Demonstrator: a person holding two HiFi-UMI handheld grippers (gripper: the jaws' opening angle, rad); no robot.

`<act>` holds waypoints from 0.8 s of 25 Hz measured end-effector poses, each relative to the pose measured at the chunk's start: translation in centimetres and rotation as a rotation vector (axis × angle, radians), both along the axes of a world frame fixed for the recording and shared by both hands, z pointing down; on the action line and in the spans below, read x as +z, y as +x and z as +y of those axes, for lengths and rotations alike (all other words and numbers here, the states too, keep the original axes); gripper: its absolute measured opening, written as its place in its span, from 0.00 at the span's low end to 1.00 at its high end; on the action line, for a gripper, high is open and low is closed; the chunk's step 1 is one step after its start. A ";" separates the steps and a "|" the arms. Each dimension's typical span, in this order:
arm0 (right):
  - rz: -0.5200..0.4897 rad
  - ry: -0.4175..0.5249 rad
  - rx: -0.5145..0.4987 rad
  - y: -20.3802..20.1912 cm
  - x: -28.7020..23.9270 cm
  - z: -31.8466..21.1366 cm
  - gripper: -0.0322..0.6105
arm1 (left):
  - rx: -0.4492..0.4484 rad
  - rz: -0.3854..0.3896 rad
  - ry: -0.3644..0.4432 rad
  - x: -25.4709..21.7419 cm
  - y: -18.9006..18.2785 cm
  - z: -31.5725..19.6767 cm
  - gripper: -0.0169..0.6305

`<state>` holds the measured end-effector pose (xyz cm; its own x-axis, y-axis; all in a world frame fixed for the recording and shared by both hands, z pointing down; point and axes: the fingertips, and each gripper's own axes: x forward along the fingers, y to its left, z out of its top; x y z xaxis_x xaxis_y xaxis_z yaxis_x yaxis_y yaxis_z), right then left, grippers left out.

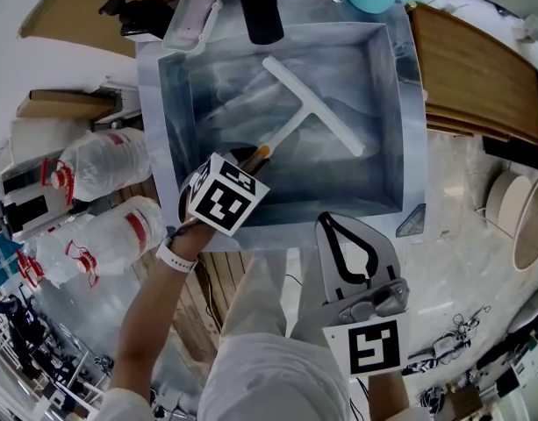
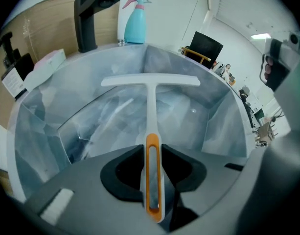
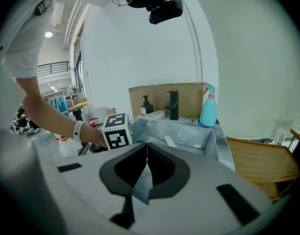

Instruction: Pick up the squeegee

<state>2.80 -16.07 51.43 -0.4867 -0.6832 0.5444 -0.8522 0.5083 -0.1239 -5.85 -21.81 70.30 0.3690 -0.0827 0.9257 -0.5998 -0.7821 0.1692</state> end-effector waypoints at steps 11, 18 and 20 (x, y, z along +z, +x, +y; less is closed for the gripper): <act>0.038 0.094 -0.048 0.3 -5.7 2.8 0.06 | -0.006 0.055 0.112 -8.7 0.9 2.1 0.20; 0.034 0.185 -0.036 0.7 -10.5 4.5 0.06 | 0.009 0.062 0.162 -14.0 0.9 5.3 0.20; 0.046 0.212 -0.050 0.7 -11.8 5.2 0.06 | 0.001 0.071 0.178 -15.5 0.7 6.4 0.20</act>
